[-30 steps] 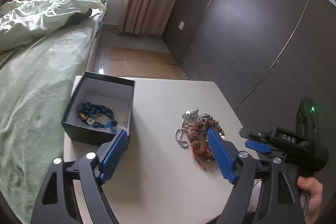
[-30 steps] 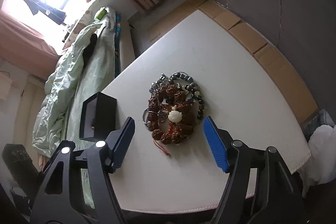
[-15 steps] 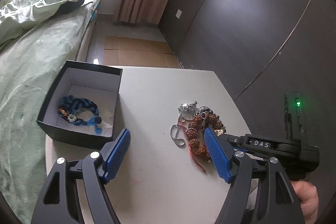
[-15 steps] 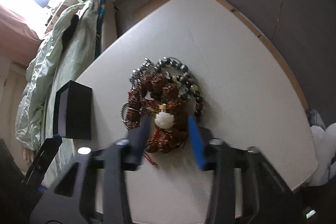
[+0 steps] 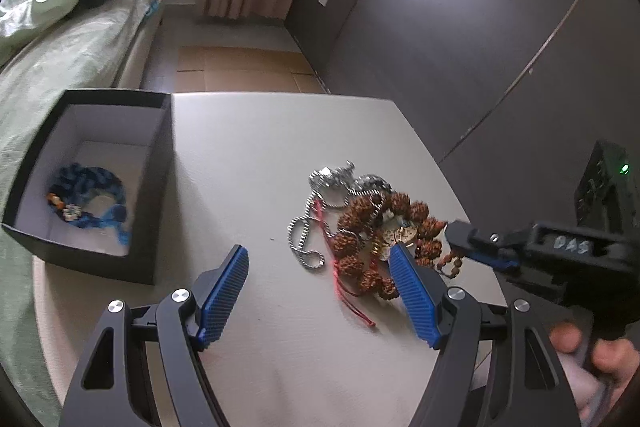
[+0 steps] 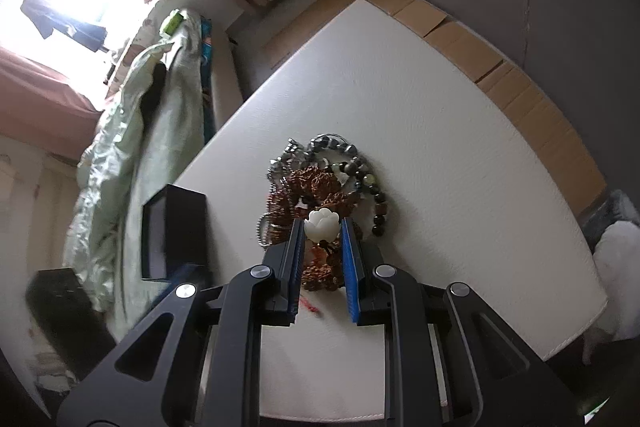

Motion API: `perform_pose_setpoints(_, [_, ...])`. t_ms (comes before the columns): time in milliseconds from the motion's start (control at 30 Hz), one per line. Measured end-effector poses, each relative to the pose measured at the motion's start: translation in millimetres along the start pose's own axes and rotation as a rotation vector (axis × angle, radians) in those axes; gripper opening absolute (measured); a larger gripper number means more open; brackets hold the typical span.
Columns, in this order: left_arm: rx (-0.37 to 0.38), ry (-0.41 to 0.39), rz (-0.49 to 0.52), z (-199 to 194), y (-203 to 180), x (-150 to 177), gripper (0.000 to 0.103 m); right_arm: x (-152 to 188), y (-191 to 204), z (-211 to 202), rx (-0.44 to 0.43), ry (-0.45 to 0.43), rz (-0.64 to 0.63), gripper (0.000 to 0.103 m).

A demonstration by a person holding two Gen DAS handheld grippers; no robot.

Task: Organize jewelry
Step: 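Grasp the brown bead bracelet with the right gripper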

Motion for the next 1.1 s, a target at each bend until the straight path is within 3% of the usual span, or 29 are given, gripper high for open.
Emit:
perform_pose_setpoints(133, [0.001, 0.022, 0.018, 15, -10, 4, 0.07, -3, -2, -9, -0.045, -0.008, 0.028, 0.019])
perform_pose_setpoints(300, [-0.01, 0.04, 0.028, 30, -16, 7, 0.068, -7, -11, -17, -0.034, -0.026, 0.057, 0.019])
perform_pose_setpoints(733, [-0.131, 0.021, 0.101, 55, -14, 8, 0.059, -13, -17, -39, -0.036, -0.085, 0.052, 0.019])
perform_pose_setpoints(900, [-0.151, 0.003, 0.115, 58, -15, 5, 0.044, -14, -14, -39, -0.049, -0.083, 0.043, 0.019])
perform_pose_setpoints(1100, [-0.135, 0.032, 0.132, 69, -15, -12, 0.042, -19, -16, -39, -0.074, -0.081, 0.061, 0.019])
Point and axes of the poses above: each gripper's, at about its wrist camera, not at the fingertips, and z roughly the way its jaws point, y to its left, x to its underside, the point moved 4 cm from there along z, roughly the way its jaws point, and after that the axes turned 1 degree about y, right-handed, at the moved point
